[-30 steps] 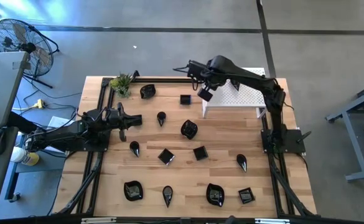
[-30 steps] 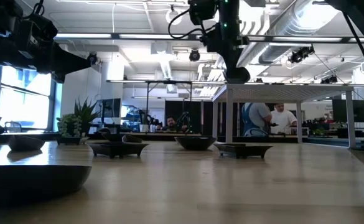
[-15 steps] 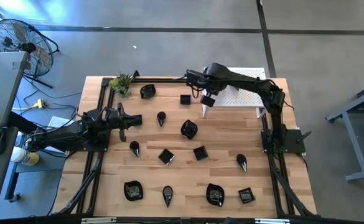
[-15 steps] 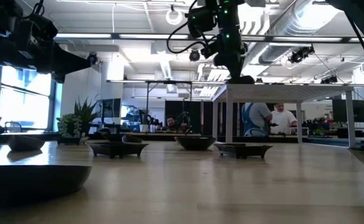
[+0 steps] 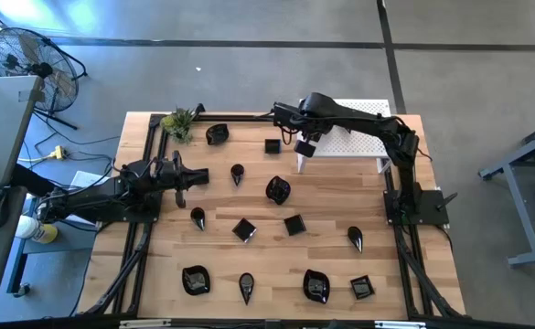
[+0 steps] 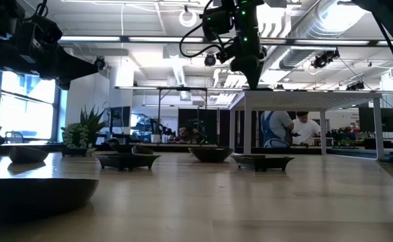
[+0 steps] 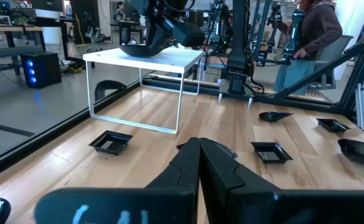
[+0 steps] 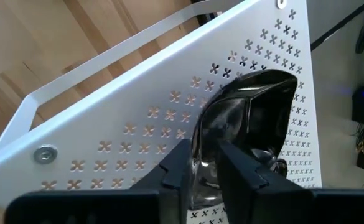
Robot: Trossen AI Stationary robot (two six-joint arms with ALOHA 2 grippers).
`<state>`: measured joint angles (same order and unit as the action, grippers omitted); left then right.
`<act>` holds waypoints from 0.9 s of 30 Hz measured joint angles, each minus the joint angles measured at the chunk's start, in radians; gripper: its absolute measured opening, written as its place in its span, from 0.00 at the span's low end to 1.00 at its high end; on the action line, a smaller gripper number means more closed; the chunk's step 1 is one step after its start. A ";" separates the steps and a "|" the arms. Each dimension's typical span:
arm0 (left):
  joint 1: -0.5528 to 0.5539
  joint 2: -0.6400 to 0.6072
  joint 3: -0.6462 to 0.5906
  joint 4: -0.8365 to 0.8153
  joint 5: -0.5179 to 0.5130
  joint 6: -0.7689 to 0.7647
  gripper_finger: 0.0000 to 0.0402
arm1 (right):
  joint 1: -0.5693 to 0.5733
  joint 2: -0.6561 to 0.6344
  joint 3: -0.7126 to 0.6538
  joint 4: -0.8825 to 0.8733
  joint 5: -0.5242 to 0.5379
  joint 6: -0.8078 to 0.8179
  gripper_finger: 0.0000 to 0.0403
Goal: Pick & Place Mini shaped plates
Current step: Put the black leaf-shaped plate on the shelf, then put the black square plate on the shelf
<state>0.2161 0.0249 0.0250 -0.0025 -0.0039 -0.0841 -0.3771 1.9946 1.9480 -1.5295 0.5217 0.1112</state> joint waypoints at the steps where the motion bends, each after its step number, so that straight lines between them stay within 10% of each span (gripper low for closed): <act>1: 0.000 0.000 0.000 0.000 0.000 0.000 0.00 | 0.000 -0.003 0.000 0.000 0.000 0.000 0.18; 16: 0.000 0.000 0.000 0.000 -0.002 0.000 0.00 | 0.064 -0.169 0.031 0.108 -0.078 -0.014 0.20; 27: 0.000 0.000 0.000 0.000 -0.003 0.000 0.00 | 0.159 -0.649 -0.730 0.921 -0.318 -0.093 0.04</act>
<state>0.2161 0.0246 0.0250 -0.0025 -0.0067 -0.0841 -0.2177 1.3453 1.2185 -0.6082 0.2032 0.0185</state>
